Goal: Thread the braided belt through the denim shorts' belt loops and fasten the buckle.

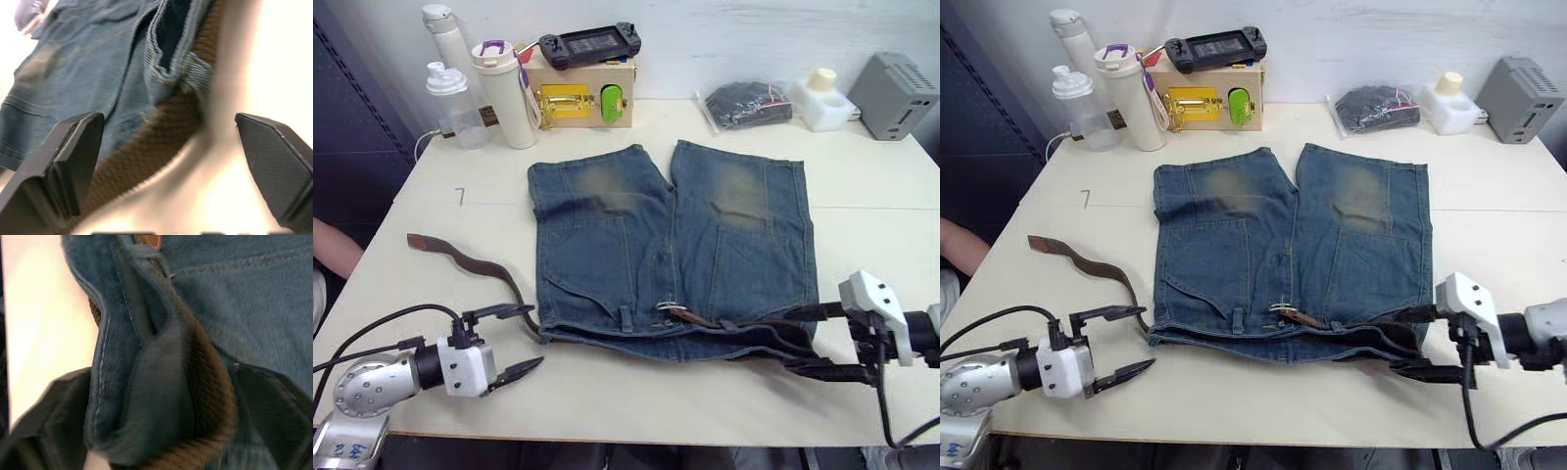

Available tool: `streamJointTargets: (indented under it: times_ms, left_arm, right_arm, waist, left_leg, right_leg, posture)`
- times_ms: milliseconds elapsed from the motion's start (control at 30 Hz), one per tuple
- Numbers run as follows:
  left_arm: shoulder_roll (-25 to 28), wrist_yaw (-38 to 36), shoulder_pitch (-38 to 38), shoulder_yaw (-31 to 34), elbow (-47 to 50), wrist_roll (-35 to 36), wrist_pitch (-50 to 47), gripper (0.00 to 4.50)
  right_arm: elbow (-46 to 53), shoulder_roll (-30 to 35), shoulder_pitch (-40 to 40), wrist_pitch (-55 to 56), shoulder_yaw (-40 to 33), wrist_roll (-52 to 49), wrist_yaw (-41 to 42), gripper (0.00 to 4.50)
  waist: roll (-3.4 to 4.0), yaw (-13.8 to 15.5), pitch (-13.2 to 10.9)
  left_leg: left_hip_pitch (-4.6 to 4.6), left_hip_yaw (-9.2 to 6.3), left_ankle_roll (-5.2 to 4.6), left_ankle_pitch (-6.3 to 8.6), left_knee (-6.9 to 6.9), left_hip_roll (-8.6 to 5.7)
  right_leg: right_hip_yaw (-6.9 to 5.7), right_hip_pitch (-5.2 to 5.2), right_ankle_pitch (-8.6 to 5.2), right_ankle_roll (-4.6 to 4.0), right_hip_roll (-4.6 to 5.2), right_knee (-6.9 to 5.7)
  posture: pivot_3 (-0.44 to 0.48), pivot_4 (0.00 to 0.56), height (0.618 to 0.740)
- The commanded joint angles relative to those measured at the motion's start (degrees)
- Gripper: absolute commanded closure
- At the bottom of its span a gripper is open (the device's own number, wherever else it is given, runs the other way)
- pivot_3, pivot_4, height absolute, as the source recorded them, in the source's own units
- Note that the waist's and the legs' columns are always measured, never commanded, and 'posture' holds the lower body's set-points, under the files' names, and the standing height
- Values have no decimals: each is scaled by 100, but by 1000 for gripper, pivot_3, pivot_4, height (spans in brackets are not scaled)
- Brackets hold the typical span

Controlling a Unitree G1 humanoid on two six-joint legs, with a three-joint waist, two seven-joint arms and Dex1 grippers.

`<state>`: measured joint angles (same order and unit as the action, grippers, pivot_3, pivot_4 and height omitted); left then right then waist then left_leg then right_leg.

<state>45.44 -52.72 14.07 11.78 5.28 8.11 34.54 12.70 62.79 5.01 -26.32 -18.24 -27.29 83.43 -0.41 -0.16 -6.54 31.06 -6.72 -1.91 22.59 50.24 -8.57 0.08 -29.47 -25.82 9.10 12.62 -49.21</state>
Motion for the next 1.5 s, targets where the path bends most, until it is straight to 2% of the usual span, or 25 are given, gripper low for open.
streamJointTargets:
  times_ms: [33,133,200,267,333,400,500,700,833,867,933,967,1200,1267,1433,1500]
  left_arm:
    - [474,-434,411,142,588,814,-1111,25]
    - [951,-722,339,408,798,1395,-1925,25]
    - [1182,-737,-55,557,933,2174,-2892,25]
    - [1246,-580,-773,571,931,2928,-3818,25]
    - [1190,-405,-1580,437,813,3343,-4509,25]
    - [927,-119,-2534,-37,487,3072,-4988,25]
    - [510,196,-3373,-649,-7,2419,-5283,25]
    - [-227,161,-3960,-1755,-1254,1094,-4954,25]
    - [-569,308,-4233,-2105,-2116,392,-4665,25]
    - [-578,266,-4248,-2164,-2198,268,-4573,3]
    - [-584,159,-4266,-2240,-2282,127,-4483,534]
    - [-589,108,-4264,-2244,-2303,96,-4419,779]
    - [-580,-149,-4284,-2362,-2477,-136,-4153,3773]
    - [-583,-141,-4365,-2410,-2626,-271,-4069,4468]
    - [-725,-74,-4645,-2465,-2982,-470,-3869,4468]
    - [-778,103,-4873,-2633,-3351,-841,-3478,4468]
  right_arm:
    - [-78,224,16,71,-585,-396,463,7]
    - [-243,381,-332,-267,-771,-851,593,7]
    - [-400,444,-908,-653,-666,-1201,452,7]
    - [-579,304,-1769,-997,-297,-1354,54,7]
    - [-737,49,-2515,-1240,158,-1258,-378,7]
    - [-1067,-339,-3224,-1191,918,-492,-1083,7]
    - [-1586,-801,-3951,-1241,1746,431,-1965,7]
    - [-2271,-1278,-4311,-1212,2605,1318,-2487,7]
    - [-2383,-1395,-4243,-1368,2998,1648,-2490,7]
    - [-2395,-1417,-4224,-1424,3062,1703,-2484,243]
    - [-2398,-1459,-4179,-1485,3173,1802,-2498,770]
    - [-2380,-1468,-4156,-1481,3201,1829,-2489,1262]
    - [-2676,-1741,-4278,-1467,3262,2143,-2834,4421]
    - [-2801,-1831,-4323,-1407,3225,2217,-2976,4500]
    - [-2853,-1998,-4403,-1381,3109,2305,-3261,4500]
    - [-2996,-2106,-4501,-1343,3076,2389,-3484,4500]
  waist:
    - [3,-11,-2]
    - [11,-8,-8]
    - [24,-5,-18]
    - [32,14,-25]
    - [30,5,-29]
    - [18,-14,-27]
    - [14,-60,-22]
    - [13,-166,-23]
    - [2,-163,-14]
    - [-5,-163,-6]
    - [-25,-162,18]
    - [-35,-159,25]
    - [-80,-151,76]
    - [-92,-150,86]
    - [-102,-146,107]
    - [-103,-142,108]
  left_leg:
    - [0,-2,0,0,0,1]
    - [0,0,1,0,-1,6]
    - [2,3,1,-1,1,7]
    - [10,-3,0,-3,3,7]
    - [8,-7,0,-3,3,5]
    - [6,-12,3,-5,1,7]
    - [-12,-6,4,-5,-11,6]
    - [5,-20,4,-2,-20,-10]
    - [1,-28,6,-2,-10,-10]
    - [-8,-28,8,-3,-10,-10]
    - [-20,-29,11,-1,-12,-9]
    - [-32,-29,13,1,-15,-9]
    - [-102,-49,19,4,-26,-7]
    - [-107,-50,19,4,-25,-7]
    - [-118,-51,19,4,-24,-7]
    - [-119,-50,19,4,-23,-7]
  right_leg:
    - [0,0,0,0,-2,0]
    - [-1,1,-1,-1,-7,8]
    - [0,0,-1,-2,-6,11]
    - [-3,0,-2,-2,-8,20]
    - [-2,2,-2,-2,-10,20]
    - [-5,5,-1,-1,-12,22]
    - [-1,18,1,2,-10,18]
    - [3,-16,3,4,-8,-34]
    - [0,-15,3,5,-10,-48]
    - [1,-8,3,5,-10,-49]
    - [2,-1,3,5,-10,-52]
    - [4,7,3,5,-9,-55]
    - [1,85,2,3,-19,-30]
    - [1,89,2,3,-19,-29]
    - [2,99,2,3,-19,-30]
    - [2,101,2,3,-20,-29]
  posture:
    - [0,150,645]
    - [0,150,645]
    - [0,150,645]
    - [0,150,645]
    - [0,150,645]
    - [0,150,645]
    - [0,150,645]
    - [0,150,645]
    - [0,150,645]
    - [0,150,645]
    - [0,150,645]
    - [0,150,645]
    - [0,150,645]
    - [0,150,645]
    - [0,150,645]
    - [0,150,645]
